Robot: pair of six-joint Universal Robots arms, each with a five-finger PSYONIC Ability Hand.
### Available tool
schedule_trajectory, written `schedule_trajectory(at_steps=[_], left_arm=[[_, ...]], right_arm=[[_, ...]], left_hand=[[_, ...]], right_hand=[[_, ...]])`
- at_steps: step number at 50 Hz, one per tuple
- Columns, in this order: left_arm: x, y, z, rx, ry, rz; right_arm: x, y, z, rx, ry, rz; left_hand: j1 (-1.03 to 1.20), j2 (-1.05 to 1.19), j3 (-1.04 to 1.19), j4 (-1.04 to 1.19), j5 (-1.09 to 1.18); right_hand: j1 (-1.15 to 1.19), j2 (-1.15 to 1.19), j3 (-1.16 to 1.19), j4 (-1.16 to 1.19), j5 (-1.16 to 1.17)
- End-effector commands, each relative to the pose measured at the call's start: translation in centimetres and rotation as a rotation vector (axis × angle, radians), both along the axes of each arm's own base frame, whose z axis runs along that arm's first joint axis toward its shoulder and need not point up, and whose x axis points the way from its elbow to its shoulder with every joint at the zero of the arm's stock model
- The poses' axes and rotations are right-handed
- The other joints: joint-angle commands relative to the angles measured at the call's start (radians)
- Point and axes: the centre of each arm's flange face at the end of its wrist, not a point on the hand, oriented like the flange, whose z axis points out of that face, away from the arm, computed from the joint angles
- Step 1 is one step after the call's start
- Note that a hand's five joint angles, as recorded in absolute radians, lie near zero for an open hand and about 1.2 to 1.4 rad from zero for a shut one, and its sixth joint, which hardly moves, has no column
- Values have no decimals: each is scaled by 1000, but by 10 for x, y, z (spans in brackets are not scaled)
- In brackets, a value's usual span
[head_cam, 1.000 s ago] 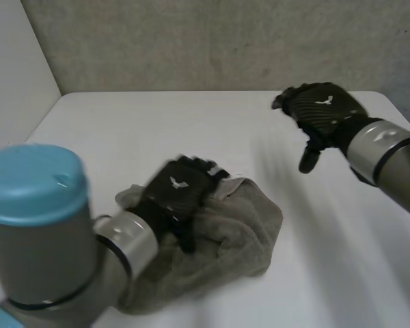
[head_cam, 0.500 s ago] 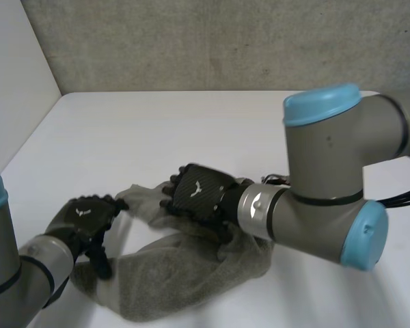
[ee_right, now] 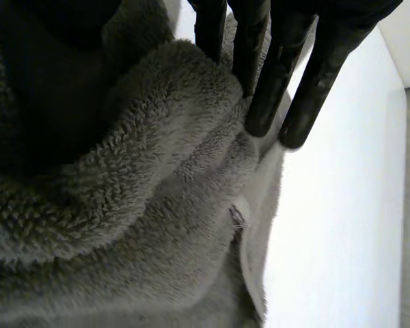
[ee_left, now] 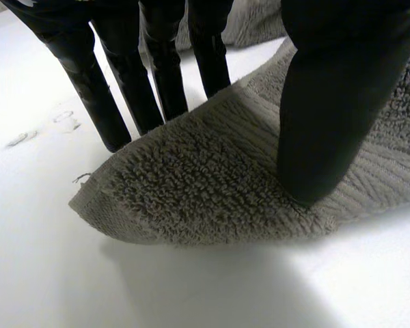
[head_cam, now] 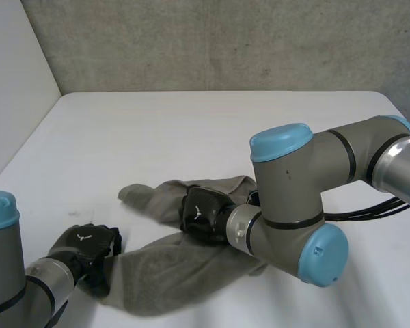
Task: Fold the towel.
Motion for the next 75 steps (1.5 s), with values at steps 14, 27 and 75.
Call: schedule_trajectory(at_steps=[14,27,75], left_arm=[[-42,-93,68,-470,90,-49],[-59,-132,156,-855,375,114],[-45,-16,115,-680,350,-63]], right_arm=[[24,-84,122,-350,-757,-422],[-32,-107,135,-217,-865,-742],[-47,-83,87,278,-403,-547]], left_hand=[[656,655,655,665,668],[656,655,655,665,668],[656,655,655,665,668]], right_hand=[[746,749,747,748,763],[746,749,747,748,763],[-319,-315,-318,-316,-302]])
